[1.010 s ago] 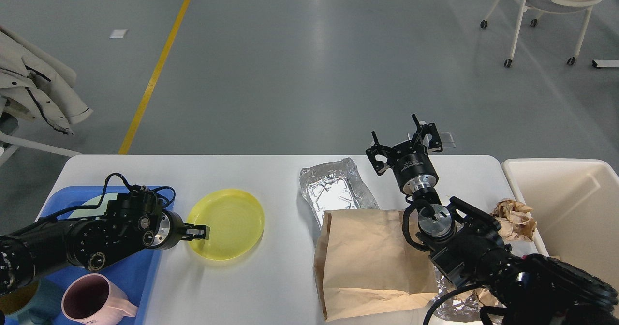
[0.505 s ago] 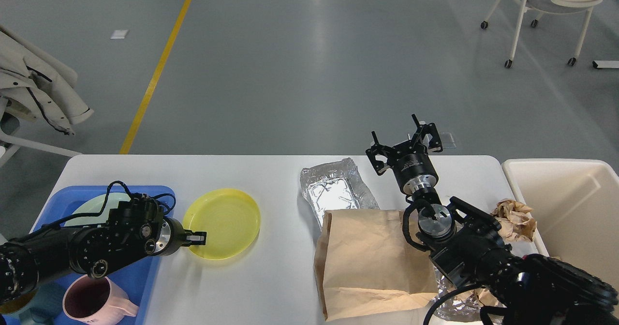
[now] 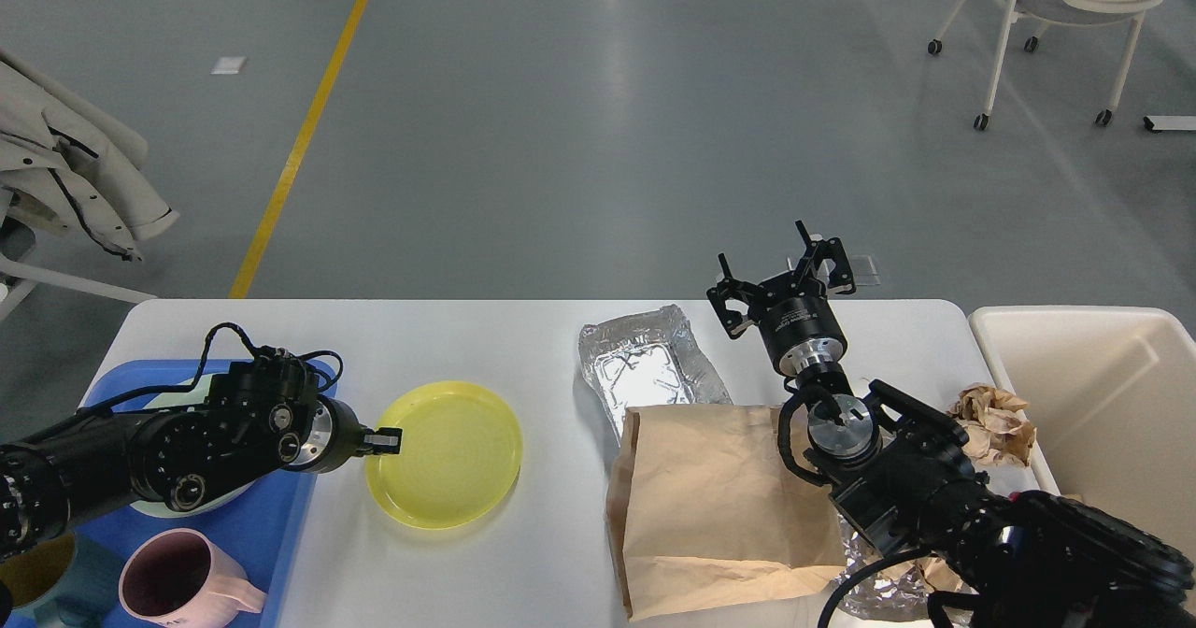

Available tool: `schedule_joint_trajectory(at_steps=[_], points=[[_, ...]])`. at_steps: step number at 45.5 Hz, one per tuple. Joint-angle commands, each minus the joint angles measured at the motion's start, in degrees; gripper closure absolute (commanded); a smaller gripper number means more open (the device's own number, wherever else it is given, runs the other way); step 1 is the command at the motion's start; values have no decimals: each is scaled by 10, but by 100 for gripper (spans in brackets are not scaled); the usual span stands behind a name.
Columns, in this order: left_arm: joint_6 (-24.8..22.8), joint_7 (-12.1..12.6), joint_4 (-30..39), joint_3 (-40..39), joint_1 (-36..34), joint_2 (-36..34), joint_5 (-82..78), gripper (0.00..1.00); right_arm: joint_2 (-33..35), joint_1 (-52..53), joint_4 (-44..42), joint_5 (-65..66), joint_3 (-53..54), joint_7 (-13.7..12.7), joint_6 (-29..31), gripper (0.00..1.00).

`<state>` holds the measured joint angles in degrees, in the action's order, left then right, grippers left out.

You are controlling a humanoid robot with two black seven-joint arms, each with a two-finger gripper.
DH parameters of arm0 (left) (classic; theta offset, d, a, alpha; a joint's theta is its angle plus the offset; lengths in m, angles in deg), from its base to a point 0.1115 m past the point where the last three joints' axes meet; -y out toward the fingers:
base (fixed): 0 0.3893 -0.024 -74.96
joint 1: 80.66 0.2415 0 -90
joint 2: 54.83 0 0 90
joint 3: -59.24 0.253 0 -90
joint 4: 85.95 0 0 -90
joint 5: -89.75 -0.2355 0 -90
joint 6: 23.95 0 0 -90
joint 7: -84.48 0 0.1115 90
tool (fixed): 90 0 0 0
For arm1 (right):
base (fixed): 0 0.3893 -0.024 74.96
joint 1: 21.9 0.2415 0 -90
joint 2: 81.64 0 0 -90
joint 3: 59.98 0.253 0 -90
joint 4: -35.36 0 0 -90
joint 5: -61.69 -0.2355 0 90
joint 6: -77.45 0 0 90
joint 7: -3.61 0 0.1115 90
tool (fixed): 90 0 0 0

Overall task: Tidy desktop
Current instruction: 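Grasp the edge of the yellow plate with the left gripper, then lift the yellow plate and stack it on the green plate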

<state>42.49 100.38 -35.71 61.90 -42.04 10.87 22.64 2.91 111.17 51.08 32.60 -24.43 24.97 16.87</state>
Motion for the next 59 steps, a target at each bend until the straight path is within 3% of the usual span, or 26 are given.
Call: schedule_joint_trajectory(at_steps=[1,14,21,29,37,43,46,54,59], points=[[-33,-4,25,-12,-16,-21,1,100,0,0,0,0,0,0,0,0],[-104,0,172,-41,-109,-169,43,100,0,0,0,0,0,0,-1,0],[-184,-5,227,-55,-189,-276,95,100,0,0,0,0,0,0,-1,0],[-314,-8,228,-132,-268,-365,136,100,0,-1,0,0,0,0,-1,0],[-314,-27,194,-136,-247,-418,116,100,0,-1,0,0,0,0,0,0],[-314,-71,107,-135,-180,-409,79,100,0,-1,0,0,0,0,-1,0],[-292,-104,52,-133,-145,-396,55,100,0,-1,0,0,0,0,-1,0],[-189,-235,-39,-130,-59,-366,-98,100,0,-1,0,0,0,0,0,0],[-122,-275,-73,-129,-10,-352,-144,100,0,-1,0,0,0,0,0,0]])
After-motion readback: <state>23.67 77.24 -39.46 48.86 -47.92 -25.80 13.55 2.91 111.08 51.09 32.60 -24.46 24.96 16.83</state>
